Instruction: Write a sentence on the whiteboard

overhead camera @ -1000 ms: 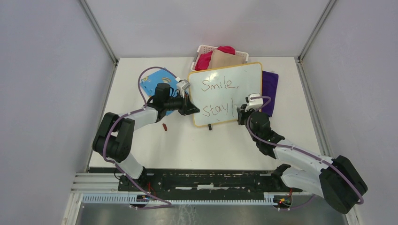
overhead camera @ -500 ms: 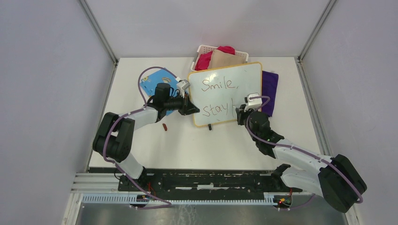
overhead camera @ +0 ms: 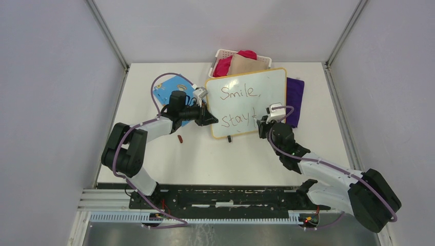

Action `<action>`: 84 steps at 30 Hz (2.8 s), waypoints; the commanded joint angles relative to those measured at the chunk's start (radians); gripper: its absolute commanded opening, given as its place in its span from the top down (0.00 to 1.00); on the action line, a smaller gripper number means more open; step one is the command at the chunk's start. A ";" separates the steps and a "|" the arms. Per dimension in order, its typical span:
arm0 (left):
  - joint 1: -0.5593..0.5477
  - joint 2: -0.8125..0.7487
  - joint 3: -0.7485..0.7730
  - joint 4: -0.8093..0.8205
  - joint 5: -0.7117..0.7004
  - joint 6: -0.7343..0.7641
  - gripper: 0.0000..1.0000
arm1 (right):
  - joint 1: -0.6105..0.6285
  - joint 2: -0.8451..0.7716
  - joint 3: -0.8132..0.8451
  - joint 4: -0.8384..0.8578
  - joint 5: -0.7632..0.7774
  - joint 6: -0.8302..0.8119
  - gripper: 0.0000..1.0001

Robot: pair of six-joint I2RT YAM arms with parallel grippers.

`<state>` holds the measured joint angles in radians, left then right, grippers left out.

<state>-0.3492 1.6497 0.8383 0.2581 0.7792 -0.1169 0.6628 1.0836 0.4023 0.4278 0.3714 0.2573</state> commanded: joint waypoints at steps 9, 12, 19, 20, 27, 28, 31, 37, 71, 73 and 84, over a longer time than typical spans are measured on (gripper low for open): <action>-0.018 0.042 -0.025 -0.169 -0.163 0.120 0.98 | -0.010 -0.084 -0.026 -0.050 0.098 0.002 1.00; -0.017 0.044 -0.025 -0.170 -0.163 0.121 0.98 | -0.010 -0.138 -0.033 -0.020 0.102 -0.016 1.00; -0.018 0.046 -0.024 -0.172 -0.163 0.120 0.98 | -0.014 -0.123 0.020 -0.009 0.098 -0.041 1.00; -0.018 0.045 -0.024 -0.172 -0.164 0.120 0.98 | -0.014 -0.116 0.025 -0.007 0.094 -0.039 1.00; -0.019 0.046 -0.023 -0.174 -0.163 0.121 0.98 | -0.016 -0.072 0.035 0.017 0.069 -0.032 1.00; -0.018 0.047 -0.022 -0.173 -0.163 0.120 0.98 | -0.015 -0.067 0.038 0.019 0.068 -0.030 1.00; -0.019 0.048 -0.020 -0.175 -0.163 0.121 0.98 | -0.017 -0.054 0.044 0.024 0.066 -0.028 1.00; -0.019 0.051 -0.019 -0.177 -0.163 0.120 0.98 | -0.025 -0.036 0.050 0.035 0.072 -0.027 1.00; -0.020 0.050 -0.018 -0.180 -0.166 0.120 0.98 | -0.041 -0.106 -0.052 0.011 0.043 0.017 1.00; -0.020 0.050 -0.018 -0.181 -0.166 0.120 0.98 | -0.041 -0.121 -0.033 0.004 0.054 0.009 1.00; -0.020 0.048 -0.019 -0.181 -0.166 0.120 0.98 | -0.072 -0.084 0.033 -0.005 0.071 -0.017 1.00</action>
<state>-0.3492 1.6497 0.8410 0.2516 0.7788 -0.1169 0.6052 0.9867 0.3950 0.3847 0.4271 0.2543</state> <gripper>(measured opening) 0.222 0.174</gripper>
